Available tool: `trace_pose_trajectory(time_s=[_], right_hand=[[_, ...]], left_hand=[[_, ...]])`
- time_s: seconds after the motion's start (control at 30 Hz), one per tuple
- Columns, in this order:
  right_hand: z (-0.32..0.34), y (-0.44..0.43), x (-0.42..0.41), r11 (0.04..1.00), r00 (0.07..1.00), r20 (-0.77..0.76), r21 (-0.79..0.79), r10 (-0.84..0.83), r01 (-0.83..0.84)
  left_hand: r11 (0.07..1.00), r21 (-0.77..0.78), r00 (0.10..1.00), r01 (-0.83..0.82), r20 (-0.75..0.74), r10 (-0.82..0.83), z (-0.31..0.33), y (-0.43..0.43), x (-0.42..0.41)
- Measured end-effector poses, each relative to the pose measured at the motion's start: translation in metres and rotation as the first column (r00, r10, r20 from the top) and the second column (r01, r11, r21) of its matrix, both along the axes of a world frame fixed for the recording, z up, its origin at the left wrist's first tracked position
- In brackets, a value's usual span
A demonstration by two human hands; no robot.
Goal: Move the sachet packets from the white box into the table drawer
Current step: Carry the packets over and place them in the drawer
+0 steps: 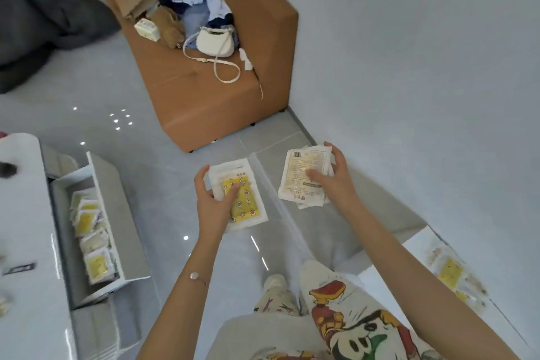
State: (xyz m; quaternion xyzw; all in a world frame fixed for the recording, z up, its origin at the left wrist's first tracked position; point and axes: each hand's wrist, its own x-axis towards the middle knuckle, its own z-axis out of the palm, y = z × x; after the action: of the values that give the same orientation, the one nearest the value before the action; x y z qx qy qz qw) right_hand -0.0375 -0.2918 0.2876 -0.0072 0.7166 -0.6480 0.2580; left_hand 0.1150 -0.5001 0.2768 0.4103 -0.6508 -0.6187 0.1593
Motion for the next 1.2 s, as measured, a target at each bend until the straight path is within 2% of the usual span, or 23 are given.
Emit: trace_pose_trajectory(time_s=[0.2,0.33,0.53,0.63,0.77,0.9,1.07,1.2], right_hand=[[0.008,-0.120,-0.017,0.985,0.985,0.025,-0.012,0.170,-0.170],[0.011,-0.198,-0.031,0.948,0.948,0.023,-0.028,0.318,-0.317],[0.020,-0.307,-0.044,0.827,0.828,-0.001,-0.036,0.561,-0.561],[0.025,-0.359,-0.041,0.738,0.738,0.012,-0.039,0.675,-0.674],[0.028,-0.426,-0.030,0.624,0.624,0.013,-0.041,0.781,-0.780],[0.023,-0.490,-0.006,0.534,0.534,0.031,-0.017,0.845,-0.845],[0.010,-0.576,0.039,0.472,0.471,0.074,0.002,0.879,-0.882],[0.001,-0.644,0.076,0.414,0.413,0.085,0.007,0.907,-0.910]], left_hand=[[0.973,0.023,0.972,-0.231,-0.035,0.232,-0.006,-0.073,0.016],[0.912,0.052,0.911,-0.407,-0.057,0.409,-0.004,-0.122,0.023],[0.764,0.090,0.755,-0.639,-0.112,0.646,0.003,-0.185,0.040],[0.657,0.094,0.647,-0.748,-0.118,0.753,0.005,-0.207,0.053],[0.563,0.039,0.558,-0.826,-0.093,0.825,0.003,-0.233,0.073],[0.452,0.047,0.447,-0.891,-0.088,0.890,-0.003,-0.265,0.097],[0.340,0.061,0.335,-0.938,-0.079,0.939,-0.025,-0.315,0.138],[0.258,0.095,0.259,-0.961,-0.008,0.966,-0.045,-0.356,0.177]])
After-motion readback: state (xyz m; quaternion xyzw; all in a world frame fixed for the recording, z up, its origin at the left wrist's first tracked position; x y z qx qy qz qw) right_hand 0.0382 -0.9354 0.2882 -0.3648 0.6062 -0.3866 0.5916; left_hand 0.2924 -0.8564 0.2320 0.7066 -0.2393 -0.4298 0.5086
